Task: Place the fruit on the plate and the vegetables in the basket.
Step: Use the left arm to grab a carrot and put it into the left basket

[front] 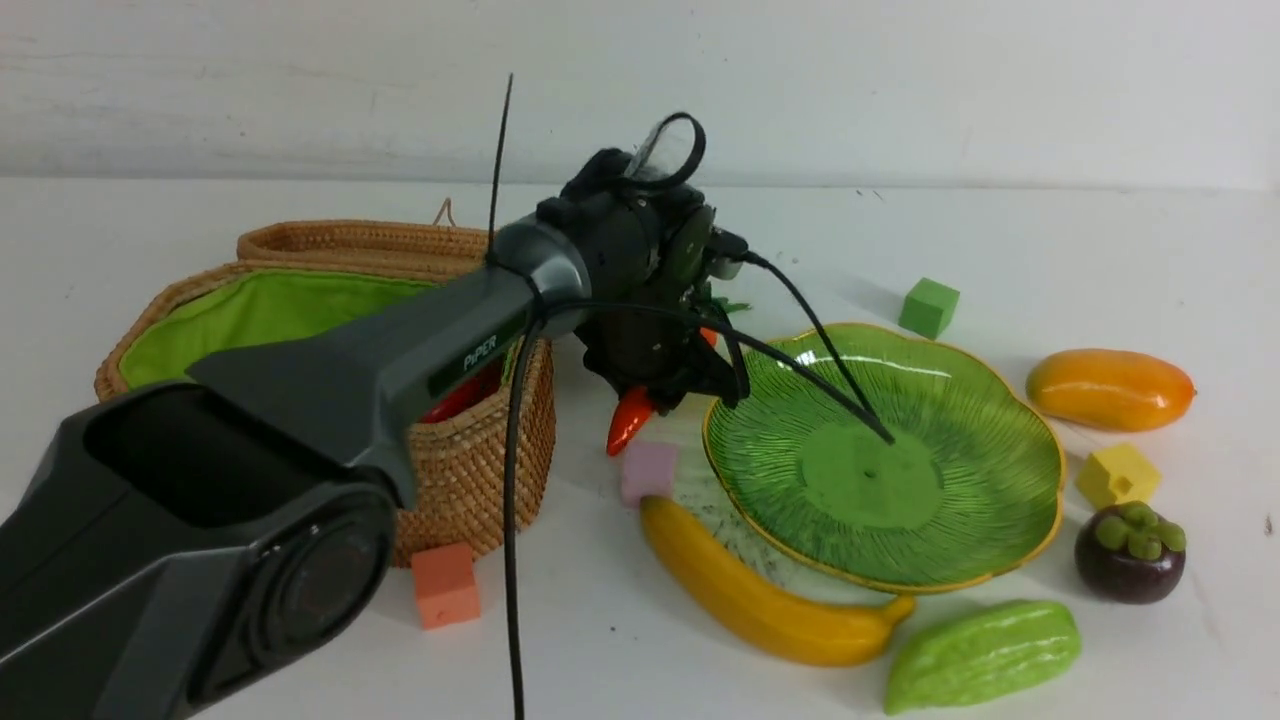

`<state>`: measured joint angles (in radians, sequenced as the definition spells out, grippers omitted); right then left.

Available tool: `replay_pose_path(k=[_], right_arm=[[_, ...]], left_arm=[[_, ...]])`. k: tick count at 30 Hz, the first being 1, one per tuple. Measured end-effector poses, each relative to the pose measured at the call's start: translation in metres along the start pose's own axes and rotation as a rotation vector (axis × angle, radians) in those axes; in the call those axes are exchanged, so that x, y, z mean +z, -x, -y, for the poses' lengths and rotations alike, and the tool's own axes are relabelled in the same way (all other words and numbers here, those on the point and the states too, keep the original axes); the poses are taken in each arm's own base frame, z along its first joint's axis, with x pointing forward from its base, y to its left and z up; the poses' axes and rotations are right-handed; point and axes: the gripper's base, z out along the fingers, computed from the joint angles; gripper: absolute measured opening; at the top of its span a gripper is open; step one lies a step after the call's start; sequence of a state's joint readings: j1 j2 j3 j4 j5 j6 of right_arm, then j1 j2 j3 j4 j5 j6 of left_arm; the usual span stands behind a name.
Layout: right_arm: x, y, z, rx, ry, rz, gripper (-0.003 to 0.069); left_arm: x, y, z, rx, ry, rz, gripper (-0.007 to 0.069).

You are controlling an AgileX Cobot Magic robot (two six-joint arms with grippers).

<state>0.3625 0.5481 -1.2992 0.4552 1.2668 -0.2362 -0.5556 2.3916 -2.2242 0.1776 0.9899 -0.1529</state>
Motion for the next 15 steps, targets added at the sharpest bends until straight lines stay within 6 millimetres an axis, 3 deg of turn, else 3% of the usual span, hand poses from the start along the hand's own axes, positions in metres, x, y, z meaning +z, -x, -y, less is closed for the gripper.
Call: replay_pose_path(k=[4, 7, 9, 10, 12, 15], right_arm=[[0.0, 0.0, 0.0, 0.0, 0.0, 0.0, 0.0236], [0.0, 0.0, 0.0, -0.001, -0.004, -0.001, 0.0236], [0.0, 0.0, 0.001, -0.003, -0.009, -0.002, 0.0236], [0.0, 0.0, 0.001, -0.003, -0.009, -0.002, 0.0236], [0.0, 0.0, 0.001, -0.004, -0.012, -0.003, 0.0236], [0.0, 0.0, 0.001, -0.004, -0.013, -0.003, 0.0236]], left_arm=[[-0.049, 0.015, -0.007, -0.011, -0.005, 0.092, 0.026], [-0.108, 0.021, -0.014, -0.006, -0.016, 0.137, 0.026], [-0.139, 0.017, -0.017, 0.009, -0.032, 0.115, 0.026], [-0.143, 0.017, -0.018, 0.012, -0.034, 0.112, 0.026], [-0.188, 0.01, -0.023, 0.068, -0.056, 0.123, 0.026], [-0.229, -0.004, -0.028, 0.135, -0.067, 0.157, 0.026]])
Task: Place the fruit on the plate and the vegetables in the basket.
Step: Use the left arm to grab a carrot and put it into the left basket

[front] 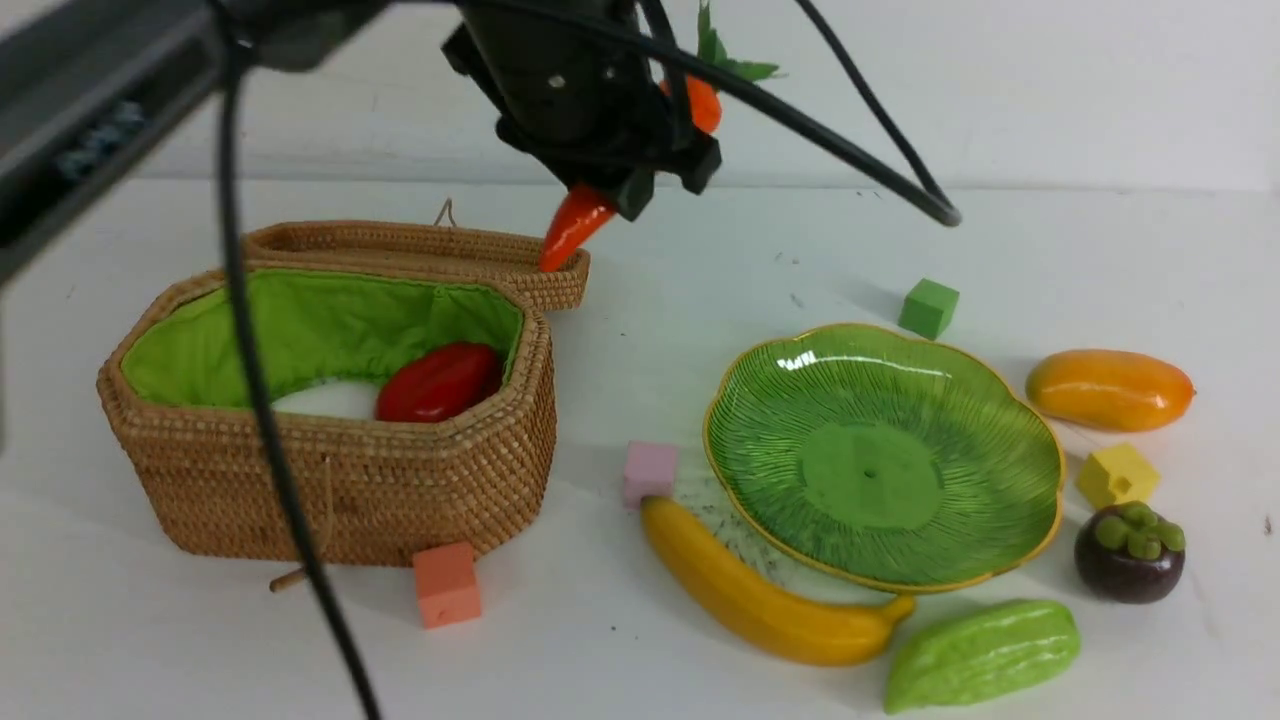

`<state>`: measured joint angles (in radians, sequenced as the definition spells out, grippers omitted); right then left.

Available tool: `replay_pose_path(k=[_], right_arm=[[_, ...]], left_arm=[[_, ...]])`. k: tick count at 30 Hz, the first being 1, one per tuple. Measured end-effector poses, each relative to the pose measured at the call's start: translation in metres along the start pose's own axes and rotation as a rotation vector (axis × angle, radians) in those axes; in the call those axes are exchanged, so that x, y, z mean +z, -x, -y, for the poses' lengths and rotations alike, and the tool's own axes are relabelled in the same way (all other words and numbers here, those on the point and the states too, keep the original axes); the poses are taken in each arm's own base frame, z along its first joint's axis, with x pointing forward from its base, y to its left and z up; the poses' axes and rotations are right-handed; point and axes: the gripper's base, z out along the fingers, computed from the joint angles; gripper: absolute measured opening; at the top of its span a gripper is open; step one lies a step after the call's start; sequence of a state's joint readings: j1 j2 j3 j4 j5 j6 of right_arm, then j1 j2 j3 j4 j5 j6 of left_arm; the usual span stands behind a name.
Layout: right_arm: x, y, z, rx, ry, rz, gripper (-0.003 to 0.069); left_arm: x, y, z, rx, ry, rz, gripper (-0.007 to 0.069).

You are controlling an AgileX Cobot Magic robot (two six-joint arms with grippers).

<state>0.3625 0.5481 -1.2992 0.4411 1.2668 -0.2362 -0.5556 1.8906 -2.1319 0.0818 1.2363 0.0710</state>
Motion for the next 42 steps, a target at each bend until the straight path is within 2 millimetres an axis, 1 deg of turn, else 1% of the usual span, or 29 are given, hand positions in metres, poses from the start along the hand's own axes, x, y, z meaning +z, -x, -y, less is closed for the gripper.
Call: replay_pose_path(k=[2, 3, 6, 7, 8, 10, 11, 13, 14, 16, 19, 21, 26, 29, 30, 32, 33, 34, 35, 36, 37, 38, 40, 42], right_arm=[[0.0, 0.0, 0.0, 0.0, -0.001, 0.0, 0.0236], [0.0, 0.0, 0.0, 0.0, -0.001, 0.0, 0.0236], [0.0, 0.0, 0.0, 0.0, -0.001, 0.0, 0.0236], [0.0, 0.0, 0.0, 0.0, -0.001, 0.0, 0.0236], [0.0, 0.0, 0.0, 0.0, -0.001, 0.0, 0.0236], [0.0, 0.0, 0.0, 0.0, -0.001, 0.0, 0.0236], [0.0, 0.0, 0.0, 0.0, -0.001, 0.0, 0.0236], [0.0, 0.0, 0.0, -0.001, -0.001, 0.0, 0.0236], [0.0, 0.0, 0.0, -0.006, -0.001, 0.0, 0.0236], [0.0, 0.0, 0.0, -0.01, -0.003, -0.001, 0.0236], [0.0, 0.0, 0.0, -0.015, -0.004, -0.001, 0.0236], [0.0, 0.0, 0.0, -0.017, -0.004, -0.001, 0.0237], [0.0, 0.0, -0.001, -0.013, 0.009, 0.002, 0.0236], [0.0, 0.0, -0.001, -0.011, 0.015, 0.004, 0.0236], [0.0, 0.0, -0.001, -0.01, 0.016, 0.004, 0.0236], [0.0, 0.0, -0.002, -0.01, 0.017, 0.004, 0.0236], [0.0, 0.0, -0.002, -0.01, 0.017, 0.004, 0.0236], [0.0, 0.0, -0.002, -0.01, 0.017, 0.004, 0.0236], [0.0, 0.0, -0.002, -0.01, 0.017, 0.004, 0.0236], [0.0, 0.0, -0.002, -0.01, 0.017, 0.004, 0.0236], [0.0, 0.0, -0.002, -0.011, 0.017, 0.004, 0.0236], [0.0, 0.0, -0.002, -0.011, 0.017, 0.004, 0.0236], [0.0, 0.0, -0.002, -0.011, 0.017, 0.004, 0.0236], [0.0, 0.0, -0.002, -0.012, 0.017, 0.004, 0.0236]], left_arm=[[-0.03, -0.015, -0.001, 0.066, 0.0, 0.008, 0.026], [-0.033, -0.022, -0.001, 0.102, 0.0, -0.011, 0.026], [-0.051, -0.059, -0.004, 0.286, 0.042, -0.084, 0.026], [-0.052, -0.07, -0.008, 0.341, 0.061, -0.117, 0.026], [-0.049, -0.08, -0.011, 0.387, 0.076, -0.155, 0.026], [-0.045, -0.092, -0.024, 0.426, 0.107, -0.202, 0.026], [-0.039, -0.098, -0.035, 0.441, 0.127, -0.23, 0.026], [-0.032, -0.101, -0.047, 0.451, 0.143, -0.239, 0.026], [-0.023, -0.104, -0.062, 0.463, 0.155, -0.246, 0.026], [-0.016, -0.106, -0.072, 0.476, 0.154, -0.255, 0.026], [0.004, -0.11, -0.093, 0.526, 0.145, -0.265, 0.026], [0.015, -0.111, -0.099, 0.537, 0.139, -0.275, 0.026], [0.037, -0.113, -0.102, 0.534, 0.116, -0.285, 0.026], [0.039, -0.112, -0.102, 0.532, 0.116, -0.28, 0.026], [0.038, -0.112, -0.102, 0.526, 0.118, -0.277, 0.0271], [0.037, -0.112, -0.102, 0.507, 0.123, -0.274, 0.0331], [0.037, -0.112, -0.102, 0.496, 0.125, -0.272, 0.038], [0.036, -0.112, -0.102, 0.481, 0.128, -0.269, 0.0446], [0.036, -0.112, -0.102, 0.479, 0.128, -0.269, 0.0457], [0.035, -0.111, -0.102, 0.469, 0.13, -0.267, 0.0513], [0.032, -0.111, -0.102, 0.457, 0.137, -0.26, 0.0594], [0.029, -0.11, -0.102, 0.452, 0.141, -0.254, 0.0627], [0.024, -0.11, -0.101, 0.44, 0.149, -0.243, 0.0657], [0.016, -0.109, -0.1, 0.403, 0.152, -0.231, 0.0654]])
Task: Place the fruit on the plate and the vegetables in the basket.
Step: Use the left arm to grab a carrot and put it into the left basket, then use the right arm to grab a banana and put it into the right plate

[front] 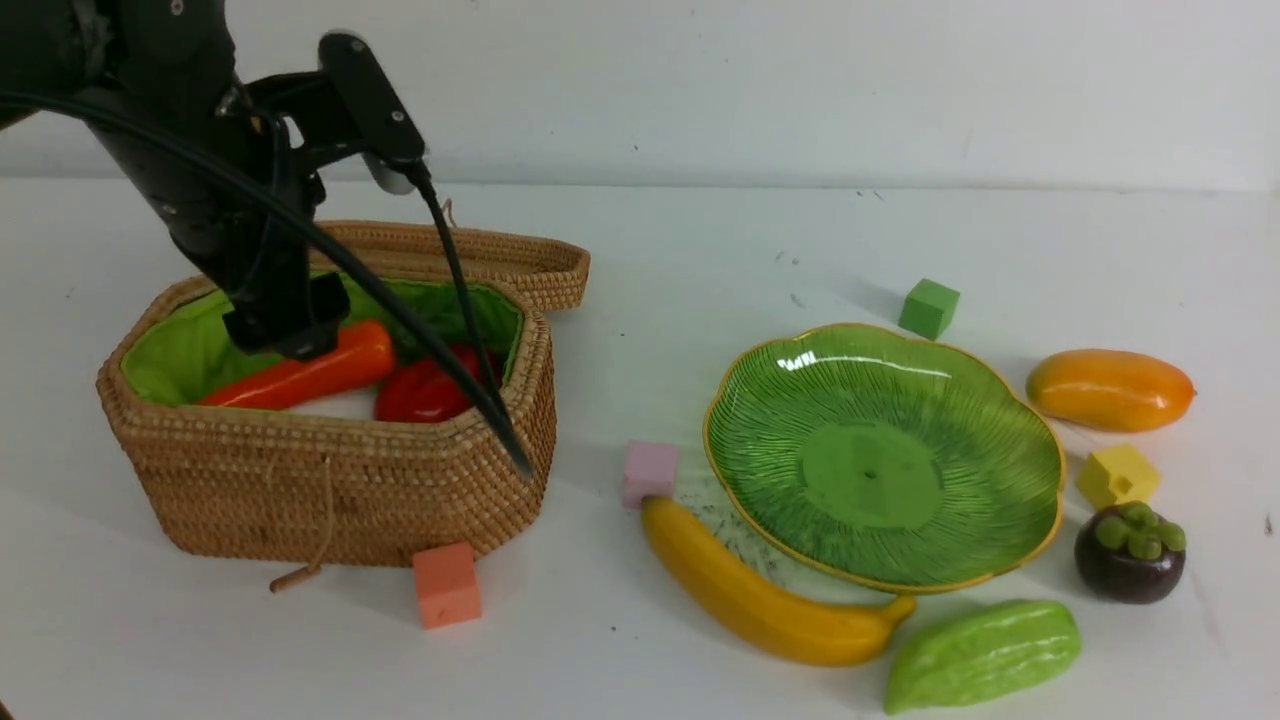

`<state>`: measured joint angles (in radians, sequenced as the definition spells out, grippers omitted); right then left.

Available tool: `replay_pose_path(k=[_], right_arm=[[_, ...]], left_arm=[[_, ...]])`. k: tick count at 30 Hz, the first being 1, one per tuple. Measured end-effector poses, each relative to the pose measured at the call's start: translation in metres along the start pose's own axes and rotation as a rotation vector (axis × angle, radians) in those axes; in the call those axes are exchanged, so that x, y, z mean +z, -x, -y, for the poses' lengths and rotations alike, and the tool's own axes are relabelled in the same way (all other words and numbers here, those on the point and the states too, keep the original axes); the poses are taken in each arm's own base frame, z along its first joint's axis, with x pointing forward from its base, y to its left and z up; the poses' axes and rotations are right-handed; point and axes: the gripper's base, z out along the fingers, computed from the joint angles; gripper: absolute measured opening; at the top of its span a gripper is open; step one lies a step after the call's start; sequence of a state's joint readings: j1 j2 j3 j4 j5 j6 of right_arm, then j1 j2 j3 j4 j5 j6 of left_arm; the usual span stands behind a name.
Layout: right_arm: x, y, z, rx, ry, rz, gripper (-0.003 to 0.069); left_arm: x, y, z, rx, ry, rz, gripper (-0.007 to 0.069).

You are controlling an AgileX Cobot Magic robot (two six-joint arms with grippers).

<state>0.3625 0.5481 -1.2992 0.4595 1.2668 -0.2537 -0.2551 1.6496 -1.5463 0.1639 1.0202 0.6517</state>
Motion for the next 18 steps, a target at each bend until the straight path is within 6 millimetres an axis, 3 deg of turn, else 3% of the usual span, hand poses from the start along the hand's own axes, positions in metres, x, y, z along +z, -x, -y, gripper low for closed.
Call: replay_pose_path(k=[3, 6, 7, 8, 10, 12, 18], right_arm=[[0.0, 0.0, 0.0, -0.001, 0.0, 0.0, 0.0236], [0.002, 0.001, 0.001, 0.001, 0.0, -0.008, 0.0236], [0.005, 0.002, 0.003, 0.005, 0.0, -0.017, 0.0236], [0.007, 0.003, 0.004, 0.007, -0.002, -0.023, 0.0236], [0.018, 0.006, 0.01, 0.02, -0.003, -0.056, 0.0235], [0.027, 0.009, 0.015, 0.032, -0.005, -0.086, 0.0227], [0.067, 0.016, 0.037, 0.075, -0.015, -0.211, 0.0118]], left_arm=[[-0.013, 0.001, 0.001, -0.084, -0.009, 0.049, 0.0603], [-0.032, 0.002, 0.004, -0.218, -0.035, 0.126, 0.0472], [-0.044, 0.003, 0.007, -0.32, -0.068, 0.172, 0.0351], [-0.05, 0.003, 0.009, -0.35, -0.082, 0.19, 0.0316], [-0.072, 0.002, 0.015, -0.486, -0.143, 0.243, 0.0091], [-0.089, -0.002, 0.021, -0.542, -0.193, 0.272, 0.0004], [-0.152, -0.035, 0.062, -0.605, -0.318, 0.472, -0.0013]])
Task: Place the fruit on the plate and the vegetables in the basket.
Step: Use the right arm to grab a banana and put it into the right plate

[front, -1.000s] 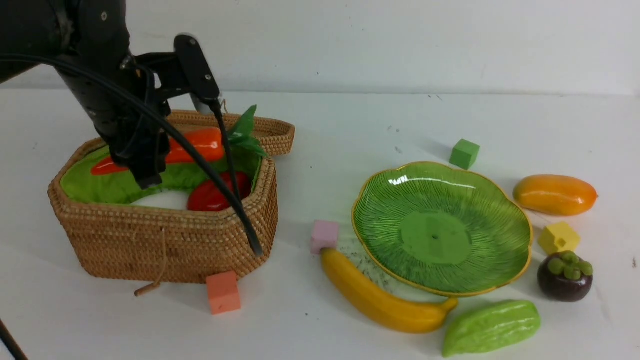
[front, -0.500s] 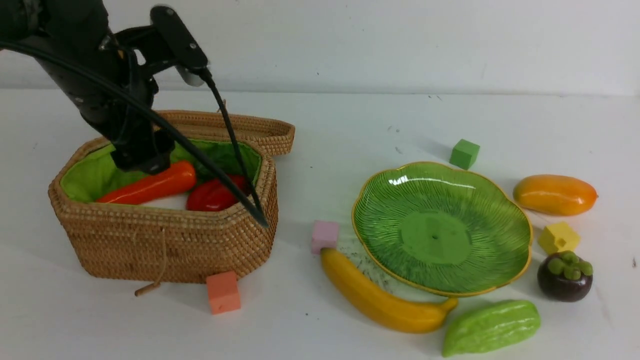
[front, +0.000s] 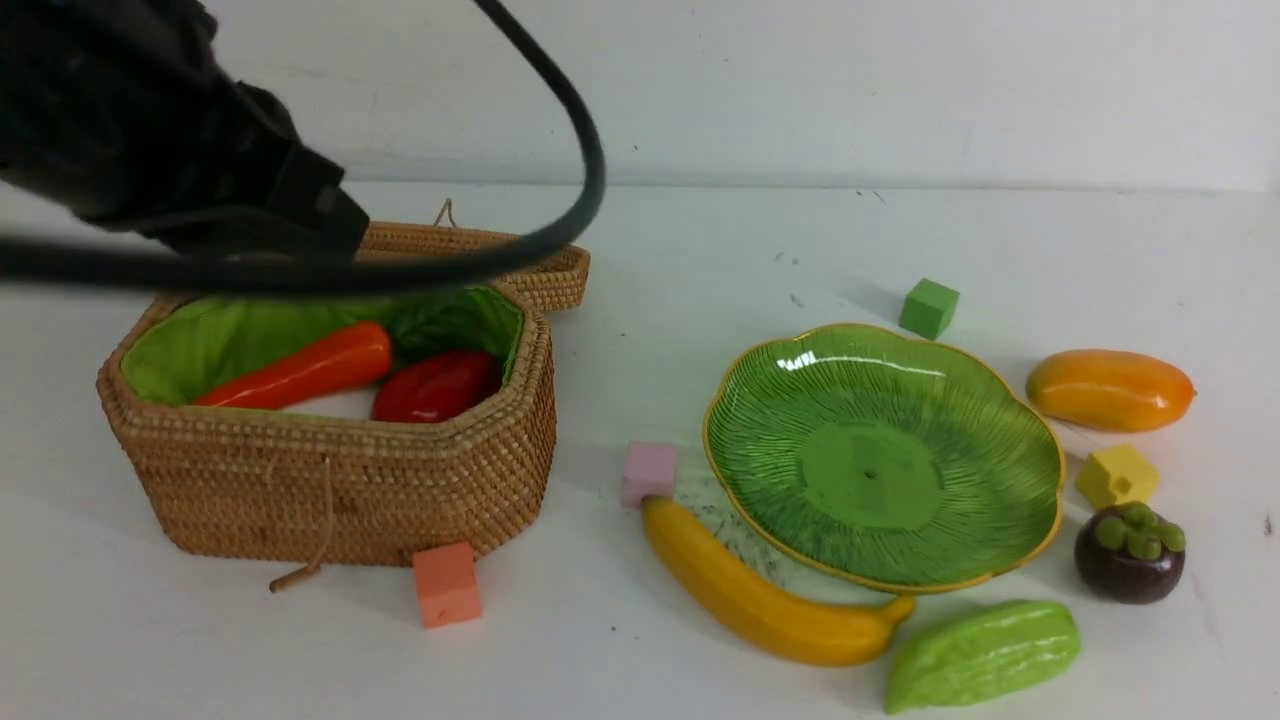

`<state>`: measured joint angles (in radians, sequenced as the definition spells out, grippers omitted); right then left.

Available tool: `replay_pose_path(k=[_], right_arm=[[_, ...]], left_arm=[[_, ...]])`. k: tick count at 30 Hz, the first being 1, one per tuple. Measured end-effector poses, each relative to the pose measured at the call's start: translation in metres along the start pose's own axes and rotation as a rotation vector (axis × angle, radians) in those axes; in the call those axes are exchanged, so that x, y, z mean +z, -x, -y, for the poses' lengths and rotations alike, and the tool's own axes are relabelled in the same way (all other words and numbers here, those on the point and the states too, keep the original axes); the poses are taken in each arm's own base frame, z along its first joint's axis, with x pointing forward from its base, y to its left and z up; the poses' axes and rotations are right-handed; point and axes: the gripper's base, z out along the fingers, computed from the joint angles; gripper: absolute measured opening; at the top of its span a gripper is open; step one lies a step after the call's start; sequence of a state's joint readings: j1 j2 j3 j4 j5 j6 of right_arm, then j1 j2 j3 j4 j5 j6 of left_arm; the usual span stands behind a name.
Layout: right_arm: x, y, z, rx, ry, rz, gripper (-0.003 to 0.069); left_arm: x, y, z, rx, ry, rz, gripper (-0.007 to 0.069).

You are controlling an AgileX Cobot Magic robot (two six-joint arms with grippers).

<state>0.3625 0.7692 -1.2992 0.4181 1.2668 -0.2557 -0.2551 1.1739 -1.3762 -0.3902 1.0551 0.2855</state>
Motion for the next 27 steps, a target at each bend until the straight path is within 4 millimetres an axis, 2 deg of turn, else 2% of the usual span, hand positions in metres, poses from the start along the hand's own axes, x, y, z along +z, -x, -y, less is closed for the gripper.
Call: replay_pose_path(k=[5, 7, 9, 11, 12, 13, 16, 20, 21, 22, 23, 26, 27], right_arm=[[0.048, 0.014, 0.021, 0.066, 0.032, -0.139, 0.0011], [0.066, 0.018, 0.027, 0.096, 0.054, -0.187, 0.0006], [0.096, 0.021, 0.036, 0.134, 0.091, -0.264, 0.0004], [0.119, 0.021, 0.038, 0.137, 0.12, -0.322, 0.0004], [0.124, 0.021, 0.038, 0.133, 0.124, -0.334, 0.0004], [0.144, 0.021, 0.038, 0.11, 0.131, -0.377, 0.0007], [0.177, 0.018, 0.036, 0.029, 0.113, -0.436, 0.0022], [0.213, 0.012, 0.034, -0.056, 0.089, -0.493, 0.0055], [0.235, 0.006, 0.035, -0.085, 0.076, -0.532, 0.009], [0.237, 0.005, 0.035, -0.086, 0.078, -0.539, 0.0095], [0.26, -0.003, 0.038, -0.099, 0.073, -0.586, 0.0146], [0.288, -0.012, 0.043, -0.104, 0.071, -0.652, 0.0247], [0.292, -0.014, 0.044, -0.103, 0.071, -0.661, 0.0255]], left_arm=[[-0.046, -0.056, 0.031, 0.004, -0.107, 0.172, -0.0013], [-0.055, -0.076, 0.039, 0.024, -0.132, 0.209, -0.0013], [-0.064, -0.101, 0.046, 0.055, -0.149, 0.273, -0.0013], [-0.065, -0.116, 0.047, 0.071, -0.142, 0.32, -0.0013], [-0.067, -0.116, 0.047, 0.073, -0.14, 0.33, -0.0013], [-0.067, -0.126, 0.047, 0.085, -0.126, 0.367, -0.0013], [-0.066, -0.132, 0.046, 0.084, -0.105, 0.408, -0.0013], [-0.067, -0.129, 0.045, 0.084, -0.093, 0.447, -0.0013], [-0.068, -0.128, 0.044, 0.086, -0.09, 0.464, -0.0013], [-0.068, -0.128, 0.045, 0.085, -0.092, 0.467, -0.0013], [-0.068, -0.127, 0.045, 0.092, -0.093, 0.475, -0.0013], [-0.068, -0.127, 0.045, 0.098, -0.096, 0.478, -0.0013], [-0.068, -0.127, 0.045, 0.098, -0.096, 0.478, -0.0013]])
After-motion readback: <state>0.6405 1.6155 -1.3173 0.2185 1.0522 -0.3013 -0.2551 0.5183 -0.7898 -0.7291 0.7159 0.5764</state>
